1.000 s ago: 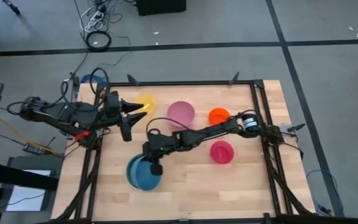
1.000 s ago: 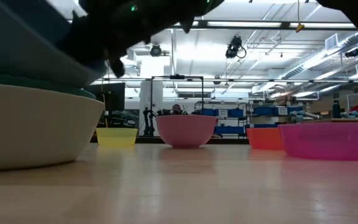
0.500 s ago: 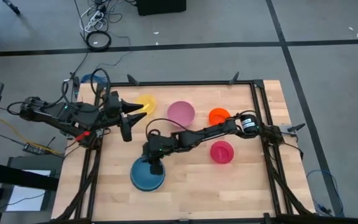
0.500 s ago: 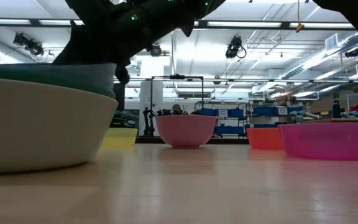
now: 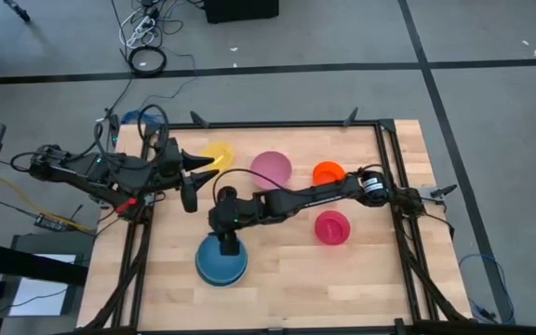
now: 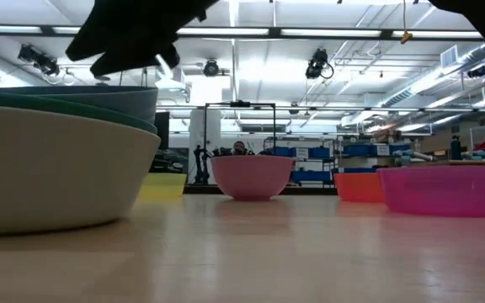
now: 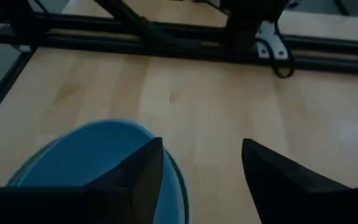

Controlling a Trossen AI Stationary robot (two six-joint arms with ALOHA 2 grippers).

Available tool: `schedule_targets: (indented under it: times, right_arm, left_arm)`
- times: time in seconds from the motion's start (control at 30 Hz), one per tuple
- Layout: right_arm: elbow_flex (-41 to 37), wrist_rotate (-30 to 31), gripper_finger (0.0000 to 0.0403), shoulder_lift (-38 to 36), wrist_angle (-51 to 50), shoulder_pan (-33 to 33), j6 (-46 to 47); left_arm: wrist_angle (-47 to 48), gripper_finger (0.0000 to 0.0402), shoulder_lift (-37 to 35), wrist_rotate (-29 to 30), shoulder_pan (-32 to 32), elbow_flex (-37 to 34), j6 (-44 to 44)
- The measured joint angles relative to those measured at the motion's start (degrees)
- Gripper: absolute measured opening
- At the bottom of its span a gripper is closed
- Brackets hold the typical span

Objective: Nest bowls inside each other
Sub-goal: Adjust the stacked bowls

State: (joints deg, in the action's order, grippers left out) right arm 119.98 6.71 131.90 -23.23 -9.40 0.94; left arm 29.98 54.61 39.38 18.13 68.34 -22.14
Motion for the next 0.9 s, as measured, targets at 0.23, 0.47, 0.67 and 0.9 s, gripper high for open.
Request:
schedule_targets:
  times: [0.23,0.47,0.67,0.9]
  right_arm:
    - [-1.6,1.89,0.018,-0.01,-4.24,-1.86,2.3]
    - [-7.5,0.54,0.0156,0.08,-1.71,-2.45,5.52]
    - [-8.87,-0.86,0.0136,0.12,-0.6,-2.42,6.23]
    - [-8.87,-0.9,0.012,0.12,-1.98,-1.6,8.72]
  left_arm:
    - [0.55,0.0177,0.0,-0.01,0.0,0.0,-0.62]
    - [0.48,0.0177,0.0,-0.02,0.0,0.0,-0.69]
    - [0.46,0.0177,0.02,-0.02,0.0,0.0,-0.69]
    - [0.46,0.0177,0.02,-0.02,0.0,0.0,-0.69]
